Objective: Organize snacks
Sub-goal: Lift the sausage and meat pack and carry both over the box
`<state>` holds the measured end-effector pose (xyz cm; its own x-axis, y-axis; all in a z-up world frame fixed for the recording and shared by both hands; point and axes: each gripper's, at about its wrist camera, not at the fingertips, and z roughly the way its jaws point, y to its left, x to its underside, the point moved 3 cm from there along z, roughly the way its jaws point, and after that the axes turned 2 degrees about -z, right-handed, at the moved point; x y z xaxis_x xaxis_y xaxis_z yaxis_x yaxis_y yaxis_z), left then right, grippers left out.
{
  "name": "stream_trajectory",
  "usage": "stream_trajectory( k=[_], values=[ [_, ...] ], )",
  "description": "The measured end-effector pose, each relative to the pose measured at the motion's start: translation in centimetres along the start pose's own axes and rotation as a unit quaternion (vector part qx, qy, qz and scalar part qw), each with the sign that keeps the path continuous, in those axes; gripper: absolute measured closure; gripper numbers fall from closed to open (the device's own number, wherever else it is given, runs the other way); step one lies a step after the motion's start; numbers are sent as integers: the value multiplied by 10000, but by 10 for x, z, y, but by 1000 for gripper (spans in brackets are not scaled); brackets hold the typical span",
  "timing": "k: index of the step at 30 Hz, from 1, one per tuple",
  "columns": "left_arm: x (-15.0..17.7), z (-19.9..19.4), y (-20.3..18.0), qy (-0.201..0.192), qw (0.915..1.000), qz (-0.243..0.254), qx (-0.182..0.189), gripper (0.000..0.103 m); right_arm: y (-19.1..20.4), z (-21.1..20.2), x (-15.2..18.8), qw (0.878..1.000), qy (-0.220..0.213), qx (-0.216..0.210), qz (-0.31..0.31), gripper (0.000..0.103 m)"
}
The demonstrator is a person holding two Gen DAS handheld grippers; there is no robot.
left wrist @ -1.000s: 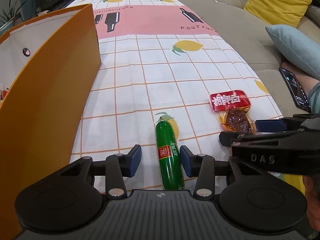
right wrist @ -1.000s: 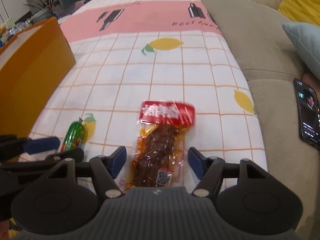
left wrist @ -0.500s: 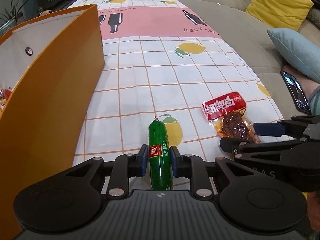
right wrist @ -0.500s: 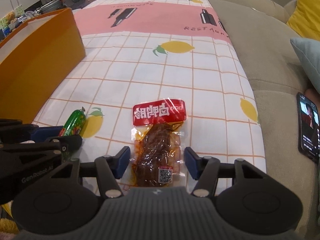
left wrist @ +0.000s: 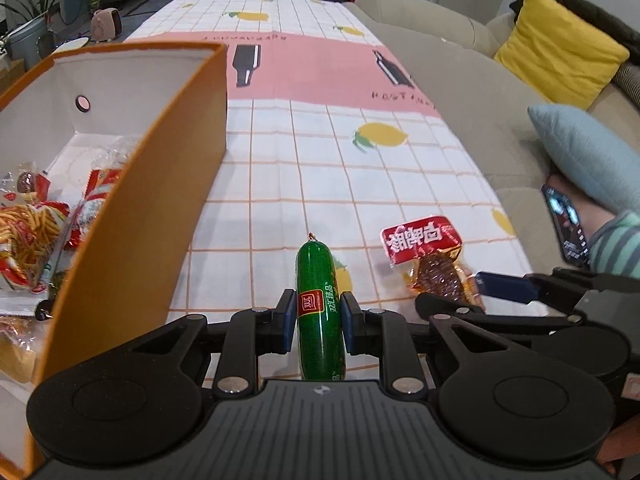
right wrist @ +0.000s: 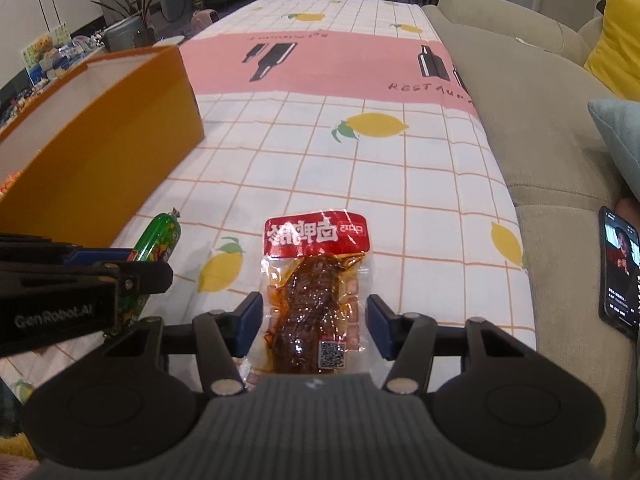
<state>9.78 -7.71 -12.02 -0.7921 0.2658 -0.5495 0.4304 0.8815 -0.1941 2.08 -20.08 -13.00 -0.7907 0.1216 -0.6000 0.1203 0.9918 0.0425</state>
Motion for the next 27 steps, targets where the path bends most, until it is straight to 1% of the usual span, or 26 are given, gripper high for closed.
stream_trajectory(
  k=[8,16,20,24,27],
  values=[
    [-22,-33,8,-255,9994,-237,61,78,12,-28,-15,9990,-381,-234,-69,50],
    [-52,-68,30,-617,9969,-486,79,78,29,-51,-48,9955,-770,-530,-147,50],
    [-68,-84,48,-787,9954,-552,-36,78,46,-60,-69,9923,-946,-758,-248,50],
    [-83,-96,64,-936,9943,-431,-287,78,69,-66,-91,9876,-1127,-1015,-412,50],
    [-94,-102,76,-978,9936,-372,-425,78,88,-69,-107,9834,-1254,-1161,-602,50]
  ],
)
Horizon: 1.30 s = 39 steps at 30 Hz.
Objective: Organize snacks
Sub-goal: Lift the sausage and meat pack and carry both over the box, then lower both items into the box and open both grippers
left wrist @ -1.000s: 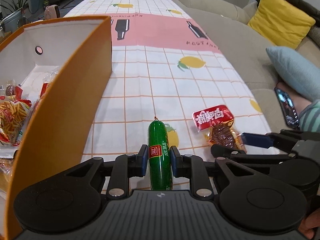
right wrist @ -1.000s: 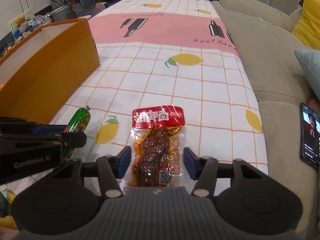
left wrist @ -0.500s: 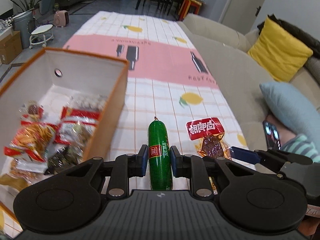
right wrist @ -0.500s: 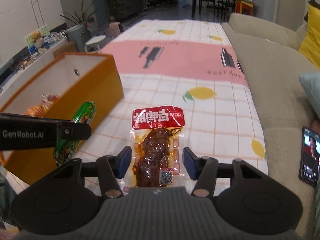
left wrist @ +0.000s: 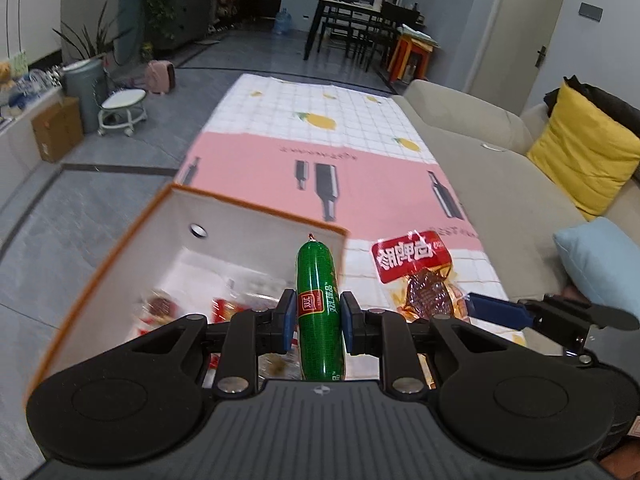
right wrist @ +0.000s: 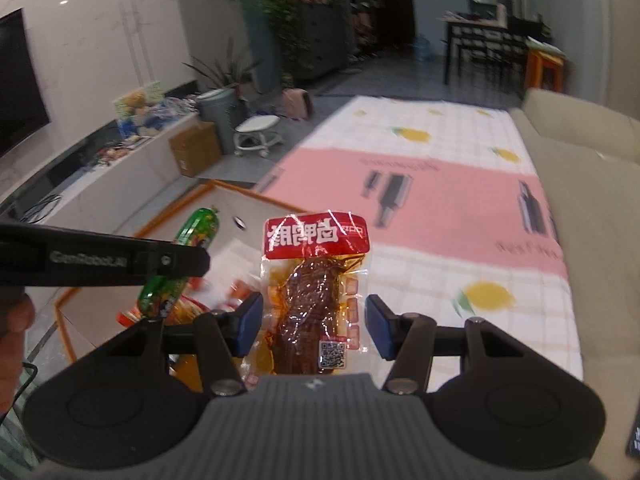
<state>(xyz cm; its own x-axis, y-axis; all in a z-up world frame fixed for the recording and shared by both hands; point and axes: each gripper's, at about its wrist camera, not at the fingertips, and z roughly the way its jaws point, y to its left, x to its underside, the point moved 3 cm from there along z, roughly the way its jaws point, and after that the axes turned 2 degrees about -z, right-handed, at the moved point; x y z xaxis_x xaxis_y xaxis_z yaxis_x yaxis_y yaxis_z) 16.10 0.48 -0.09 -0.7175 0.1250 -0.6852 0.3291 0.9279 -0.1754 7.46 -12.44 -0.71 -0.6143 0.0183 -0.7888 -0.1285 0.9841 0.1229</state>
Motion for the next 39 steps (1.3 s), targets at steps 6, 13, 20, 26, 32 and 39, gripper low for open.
stream_trajectory(
  k=[6,13,20,26,32,39],
  values=[
    [-14,3,22,6,9993,237,-299,78,28,20,-25,9991,-56,-230,-359,50],
    [-20,25,51,382,9988,107,-288,78,54,56,-44,9962,139,-274,-815,50],
    [-17,45,77,802,9957,84,-446,78,70,93,-50,9896,404,-209,-1365,50],
    [-12,70,94,1390,9890,-50,-497,78,83,127,-46,9796,717,-168,-1871,50],
    [-5,90,107,1711,9832,-180,-607,78,95,155,-40,9672,947,-58,-2358,50],
    [4,104,112,1956,9779,-91,-727,78,102,187,-29,9545,1314,70,-2677,49]
  ],
)
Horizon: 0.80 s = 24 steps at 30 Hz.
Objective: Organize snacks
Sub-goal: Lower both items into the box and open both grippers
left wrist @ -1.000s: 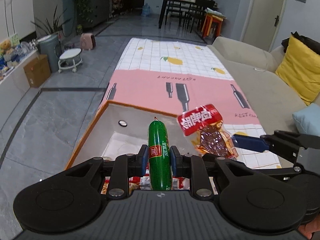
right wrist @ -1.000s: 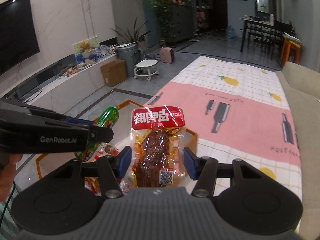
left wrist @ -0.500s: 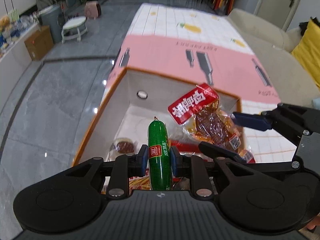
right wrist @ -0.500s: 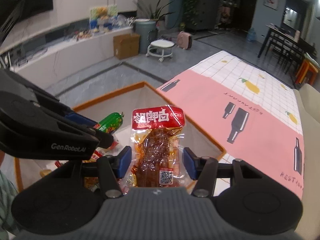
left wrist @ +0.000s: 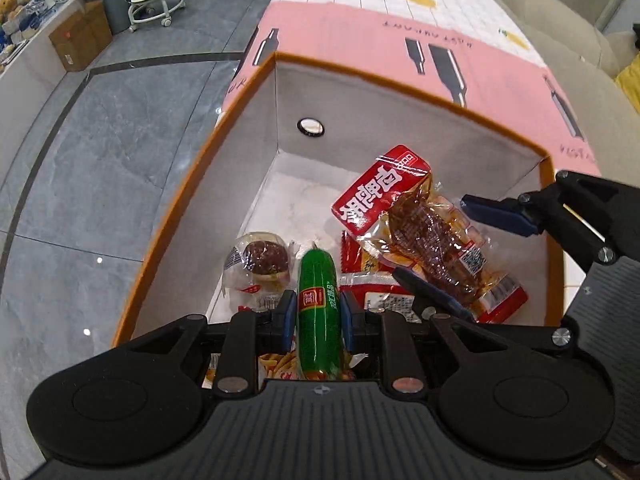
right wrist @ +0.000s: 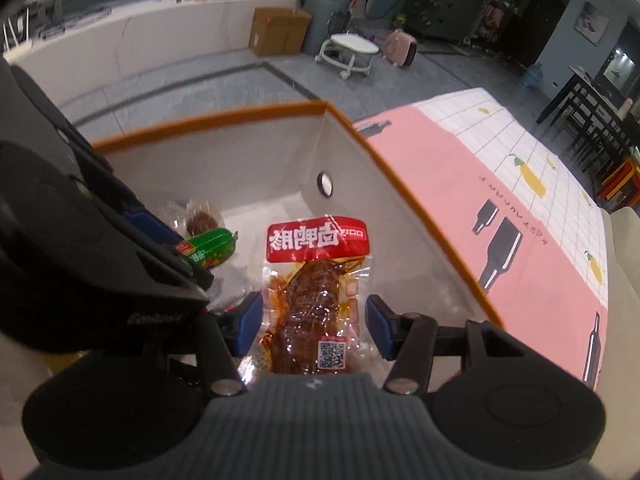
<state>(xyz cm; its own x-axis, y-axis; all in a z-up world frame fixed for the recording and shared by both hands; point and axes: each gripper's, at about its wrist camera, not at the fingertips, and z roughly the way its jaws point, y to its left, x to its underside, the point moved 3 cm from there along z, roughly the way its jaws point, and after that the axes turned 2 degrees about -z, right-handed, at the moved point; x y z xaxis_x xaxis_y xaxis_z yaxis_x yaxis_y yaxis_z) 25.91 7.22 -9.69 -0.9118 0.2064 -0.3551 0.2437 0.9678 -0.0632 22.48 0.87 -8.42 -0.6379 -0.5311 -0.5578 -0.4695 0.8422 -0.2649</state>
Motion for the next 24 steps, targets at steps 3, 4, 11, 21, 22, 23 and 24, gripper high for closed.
stream_trajectory(
  k=[3,4,11,21,22,23,24],
  values=[
    [1,7,2,45,10000,-18,-77,79,2,9,4,9999,120,27,-80,49],
    [1,8,2,39,9999,-4,-94,78,2,11,5,9998,147,37,-100,48],
    [0,12,1,96,9999,6,-115,78,2,16,7,9998,159,-31,-142,47],
    [-2,-5,-2,-175,9998,-19,-124,50,-1,-1,8,10000,-26,-9,-30,38],
    [-3,-10,-2,-253,9996,-14,-116,48,-2,-4,7,10000,-69,27,-29,37],
    [-4,-15,-3,-325,9994,-17,-107,47,-4,-7,7,9999,-117,52,-10,37],
    [-5,-20,-5,-393,9992,-14,-97,47,-6,-11,7,9998,-164,78,26,35]
  ],
)
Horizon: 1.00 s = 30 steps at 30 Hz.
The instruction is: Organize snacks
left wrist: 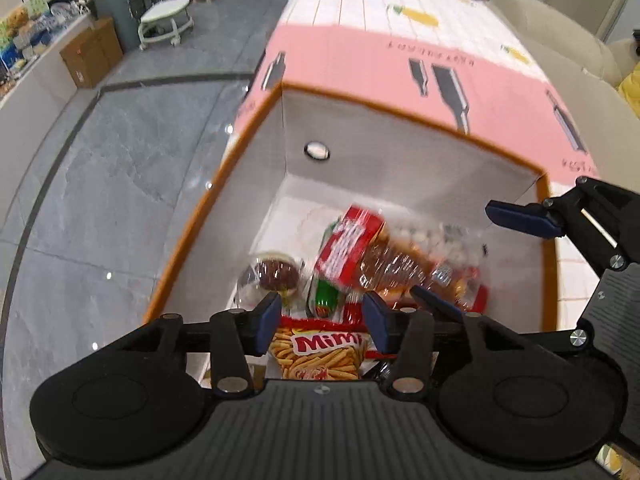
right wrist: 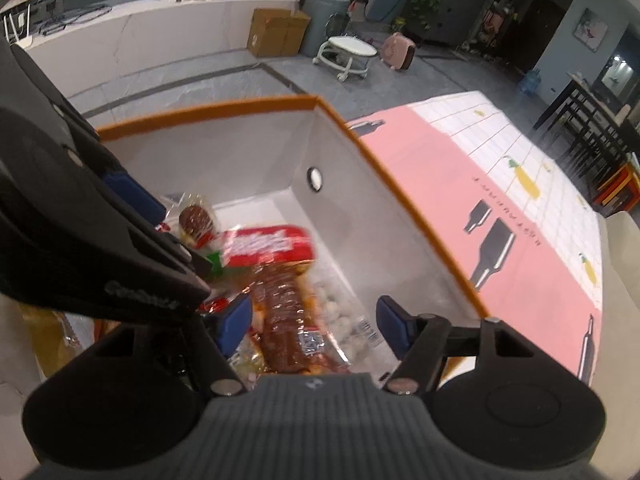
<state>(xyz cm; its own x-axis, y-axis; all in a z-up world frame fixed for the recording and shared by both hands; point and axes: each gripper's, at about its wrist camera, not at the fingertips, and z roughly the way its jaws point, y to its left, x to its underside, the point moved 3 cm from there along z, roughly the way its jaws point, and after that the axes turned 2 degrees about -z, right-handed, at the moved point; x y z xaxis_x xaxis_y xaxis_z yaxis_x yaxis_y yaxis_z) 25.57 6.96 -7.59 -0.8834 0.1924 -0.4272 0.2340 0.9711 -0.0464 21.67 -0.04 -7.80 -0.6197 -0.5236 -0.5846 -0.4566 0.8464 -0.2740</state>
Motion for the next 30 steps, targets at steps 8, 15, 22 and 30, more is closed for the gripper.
stream_trajectory(
  k=[8,15,22,30],
  values=[
    [-7,-54,-16,-1060,9936,244,-308,45,-17,-41,-6,9978,-507,194,381,26],
    [-2,-101,-32,-1976,9785,413,-412,42,-29,-93,-4,9904,-1050,309,846,14],
    [14,-131,-55,-2619,9608,716,-570,39,-36,-142,14,9813,-1445,415,1202,8],
    [37,-144,-75,-2957,9485,730,-871,38,-40,-181,53,9715,-1648,639,1578,6]
  ],
)
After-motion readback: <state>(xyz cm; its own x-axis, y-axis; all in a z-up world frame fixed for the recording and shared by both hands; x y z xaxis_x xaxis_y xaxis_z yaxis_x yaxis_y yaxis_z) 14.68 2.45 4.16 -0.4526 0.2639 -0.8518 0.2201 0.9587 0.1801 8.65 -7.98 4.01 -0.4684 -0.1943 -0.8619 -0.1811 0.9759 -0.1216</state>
